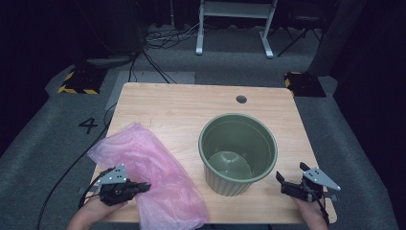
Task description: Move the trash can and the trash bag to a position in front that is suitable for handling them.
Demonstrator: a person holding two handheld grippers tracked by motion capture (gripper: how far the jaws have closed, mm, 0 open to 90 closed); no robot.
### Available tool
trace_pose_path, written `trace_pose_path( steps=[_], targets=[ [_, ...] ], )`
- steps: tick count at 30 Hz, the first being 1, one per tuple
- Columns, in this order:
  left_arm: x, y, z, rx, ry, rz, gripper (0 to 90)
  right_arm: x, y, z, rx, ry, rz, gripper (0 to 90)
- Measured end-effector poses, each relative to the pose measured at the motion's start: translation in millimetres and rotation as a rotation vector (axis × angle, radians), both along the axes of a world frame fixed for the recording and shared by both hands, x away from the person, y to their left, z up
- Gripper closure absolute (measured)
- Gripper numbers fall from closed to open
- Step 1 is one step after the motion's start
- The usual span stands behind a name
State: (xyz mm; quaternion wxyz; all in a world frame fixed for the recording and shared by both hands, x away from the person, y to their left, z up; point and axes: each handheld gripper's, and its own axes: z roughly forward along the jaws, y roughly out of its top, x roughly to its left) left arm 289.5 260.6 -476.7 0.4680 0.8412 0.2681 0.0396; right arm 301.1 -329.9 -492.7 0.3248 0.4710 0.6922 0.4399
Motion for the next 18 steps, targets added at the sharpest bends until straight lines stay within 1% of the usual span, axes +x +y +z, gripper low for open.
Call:
trace_pose_path(
  steps=[1, 2, 3, 4, 6, 7, 8, 9, 10, 11, 12, 14, 15, 16, 17, 18],
  targets=[
    [3.3, -1.3, -0.6, 0.016, 0.005, 0.013, 84.6, 0.0, -0.2, -0.1, -0.001, 0.002, 0.0, 0.4],
    [6.4, -2.4, -1.2, 0.031, -0.004, 0.025, 84.4, -0.1, -0.4, -0.3, -0.002, 0.003, -0.001, 0.4],
    [10.3, -3.0, -1.8, 0.049, -0.015, 0.057, 83.6, -0.1, -0.5, -0.5, -0.001, 0.003, -0.001, 0.5],
    [14.4, -2.9, -2.4, 0.053, -0.01, 0.078, 83.7, -0.2, -0.7, -0.6, -0.001, 0.004, 0.0, 0.4],
    [21.4, -0.7, -3.8, 0.04, -0.035, 0.125, 84.4, -0.4, -1.1, -0.9, -0.002, 0.005, -0.001, 0.5],
    [24.5, 0.3, -4.5, 0.031, -0.035, 0.139, 86.0, -0.6, -1.5, -0.9, -0.001, 0.006, -0.001, 0.5],
    [26.8, 0.5, -5.1, 0.03, -0.053, 0.151, 85.9, -0.7, -2.0, -0.8, -0.001, 0.005, -0.003, 0.5],
    [28.6, 0.1, -5.6, 0.026, -0.056, 0.161, 85.9, -0.8, -2.4, -0.8, 0.002, 0.003, -0.004, 0.5],
    [30.2, -0.9, -6.1, 0.025, -0.06, 0.16, 86.0, -0.9, -2.9, -0.8, 0.005, 0.005, -0.007, 0.5],
    [31.8, -2.2, -6.4, 0.038, -0.075, 0.166, 86.0, -1.1, -3.3, -0.8, 0.007, 0.007, -0.007, 0.5],
    [33.5, -3.6, -6.7, 0.044, -0.075, 0.166, 86.0, -1.0, -3.9, -0.9, 0.006, 0.005, -0.008, 0.5],
    [36.1, -6.6, -7.0, 0.049, -0.09, 0.167, 86.0, -0.9, -4.5, -1.1, 0.008, 0.007, -0.008, 0.5],
    [37.8, -8.1, -6.7, 0.05, -0.09, 0.167, 86.0, -1.0, -4.5, -1.1, 0.009, 0.007, -0.008, 0.5],
    [39.3, -9.7, -6.4, 0.042, -0.097, 0.164, 85.9, -1.0, -4.3, -1.1, 0.007, 0.006, -0.008, 0.5],
    [40.9, -11.2, -6.5, 0.028, -0.094, 0.163, 85.5, -1.0, -4.0, -1.1, 0.008, 0.007, -0.007, 0.5],
    [42.7, -13.2, -6.7, 0.026, -0.087, 0.161, 85.0, -1.1, -3.7, -1.2, 0.009, 0.009, -0.007, 0.5]
  ],
)
